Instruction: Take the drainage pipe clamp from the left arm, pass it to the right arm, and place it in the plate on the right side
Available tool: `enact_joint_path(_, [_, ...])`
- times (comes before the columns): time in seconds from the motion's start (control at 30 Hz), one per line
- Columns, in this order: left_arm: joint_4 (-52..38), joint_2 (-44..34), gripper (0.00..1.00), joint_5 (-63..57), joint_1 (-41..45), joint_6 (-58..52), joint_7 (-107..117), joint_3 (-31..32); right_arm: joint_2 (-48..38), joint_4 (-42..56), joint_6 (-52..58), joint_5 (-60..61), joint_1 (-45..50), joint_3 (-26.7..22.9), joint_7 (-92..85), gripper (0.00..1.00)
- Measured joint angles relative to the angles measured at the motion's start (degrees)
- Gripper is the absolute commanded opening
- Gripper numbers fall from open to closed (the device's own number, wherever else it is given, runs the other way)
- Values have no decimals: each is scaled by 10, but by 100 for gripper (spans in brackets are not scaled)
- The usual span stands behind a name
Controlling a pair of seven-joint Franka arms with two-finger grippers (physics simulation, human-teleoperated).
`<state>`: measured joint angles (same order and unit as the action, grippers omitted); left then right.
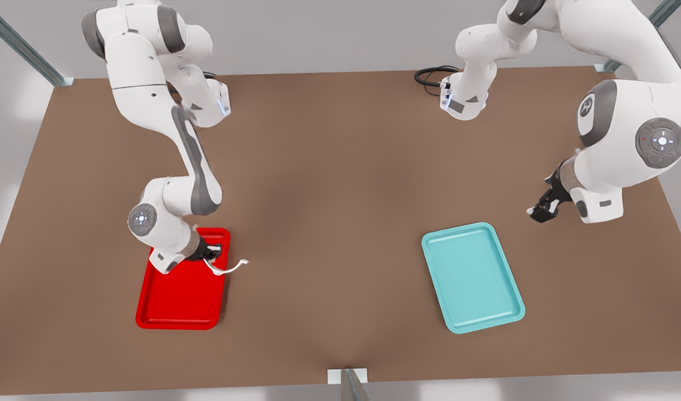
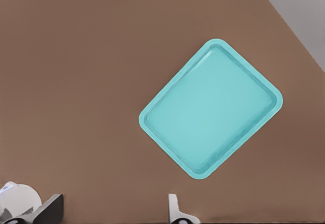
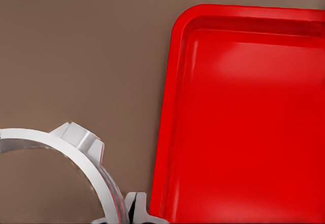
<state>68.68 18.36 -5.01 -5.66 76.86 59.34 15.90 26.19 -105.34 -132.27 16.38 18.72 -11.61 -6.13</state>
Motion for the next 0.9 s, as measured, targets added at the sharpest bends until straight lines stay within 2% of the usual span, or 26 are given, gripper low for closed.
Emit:
enact_joint_path(0.33, [-1, 2, 100, 17, 1, -23, -255, 1, 82, 23, 12, -3, -112, -1, -133, 21])
enact_joint_path(0.37, [-2, 3, 100, 17, 1, -23, -273, 1, 84, 24, 11, -4, -114, -1, -144, 99])
enact_joint_path(0.63, [-1, 3, 100, 16, 1, -27, -389, 1, 67, 44, 18, -30, -115, -1, -180, 100])
enact_joint_path(0.7, [-1, 3, 100, 17, 1, -27, -411, 1, 8, 96, 77, -30, -113, -8, -186, 100])
enact_joint_path(0.8, [-1, 3, 100, 16, 1, -28, -440, 1, -127, 126, 178, -74, -97, -10, -171, 100])
enact_joint_path(0.9, [-1, 3, 100, 16, 1, -28, -464, 1, -190, 152, 271, -116, -96, -8, -146, 100])
